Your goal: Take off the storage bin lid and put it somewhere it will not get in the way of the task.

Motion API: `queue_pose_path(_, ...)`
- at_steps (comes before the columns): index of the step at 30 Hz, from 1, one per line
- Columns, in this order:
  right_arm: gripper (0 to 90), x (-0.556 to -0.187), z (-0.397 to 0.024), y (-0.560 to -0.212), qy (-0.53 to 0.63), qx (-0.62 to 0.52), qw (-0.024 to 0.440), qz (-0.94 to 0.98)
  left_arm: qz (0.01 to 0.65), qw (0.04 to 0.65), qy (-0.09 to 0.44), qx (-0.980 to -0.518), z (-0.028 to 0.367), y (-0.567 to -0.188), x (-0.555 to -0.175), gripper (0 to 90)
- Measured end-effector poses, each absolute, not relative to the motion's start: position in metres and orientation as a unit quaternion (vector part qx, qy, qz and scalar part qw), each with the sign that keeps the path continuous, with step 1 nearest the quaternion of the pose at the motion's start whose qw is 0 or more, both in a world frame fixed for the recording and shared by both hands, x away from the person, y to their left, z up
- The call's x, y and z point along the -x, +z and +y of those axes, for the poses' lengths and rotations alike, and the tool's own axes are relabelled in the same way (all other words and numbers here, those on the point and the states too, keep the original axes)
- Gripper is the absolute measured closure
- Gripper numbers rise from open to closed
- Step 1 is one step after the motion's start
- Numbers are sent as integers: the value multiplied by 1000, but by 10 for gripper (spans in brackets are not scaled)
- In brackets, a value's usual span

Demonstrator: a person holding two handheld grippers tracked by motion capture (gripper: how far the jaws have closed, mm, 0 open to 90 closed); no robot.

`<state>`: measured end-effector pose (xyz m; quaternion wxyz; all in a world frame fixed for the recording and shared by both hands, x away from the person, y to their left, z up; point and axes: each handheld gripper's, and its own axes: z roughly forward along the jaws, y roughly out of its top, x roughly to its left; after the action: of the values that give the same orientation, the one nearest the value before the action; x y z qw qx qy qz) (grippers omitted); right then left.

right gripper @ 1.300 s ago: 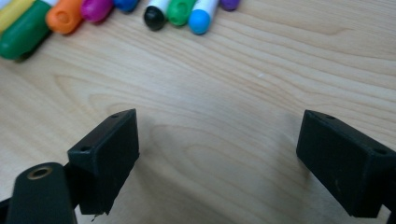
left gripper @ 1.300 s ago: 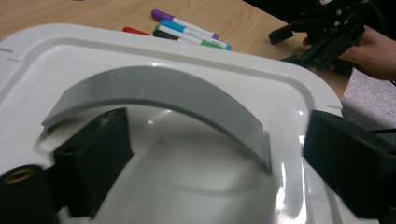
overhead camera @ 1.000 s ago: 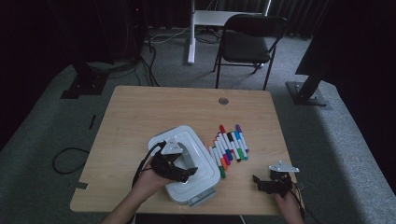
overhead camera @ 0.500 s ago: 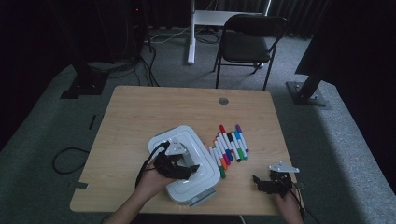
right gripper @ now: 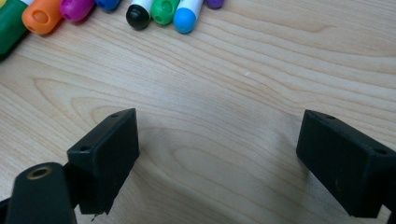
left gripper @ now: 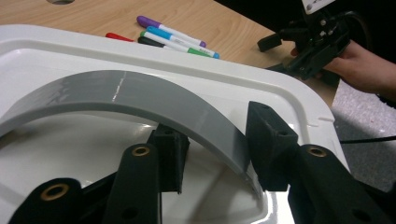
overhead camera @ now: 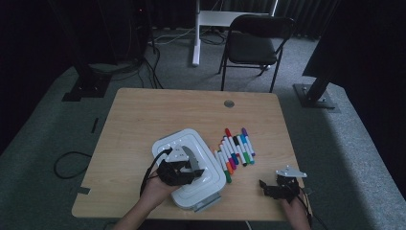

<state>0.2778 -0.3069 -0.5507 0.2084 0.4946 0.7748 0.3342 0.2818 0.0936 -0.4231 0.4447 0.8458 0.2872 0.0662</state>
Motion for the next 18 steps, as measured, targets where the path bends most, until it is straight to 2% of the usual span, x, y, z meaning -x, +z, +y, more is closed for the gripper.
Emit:
queue_pose_path(10, 127, -278, -307, -551, 334, -495, 208, 775, 277, 461, 44, -842, 101, -417, -275, 651)
queue_pose_path(15, 127, -278, -307, -551, 335, -495, 208, 775, 267, 476, 34, -837, 107, -408, -272, 718)
queue_pose_path(18, 127, -278, -307, -551, 334, -495, 208, 775, 260, 483, 37, -835, 112, -398, -267, 721)
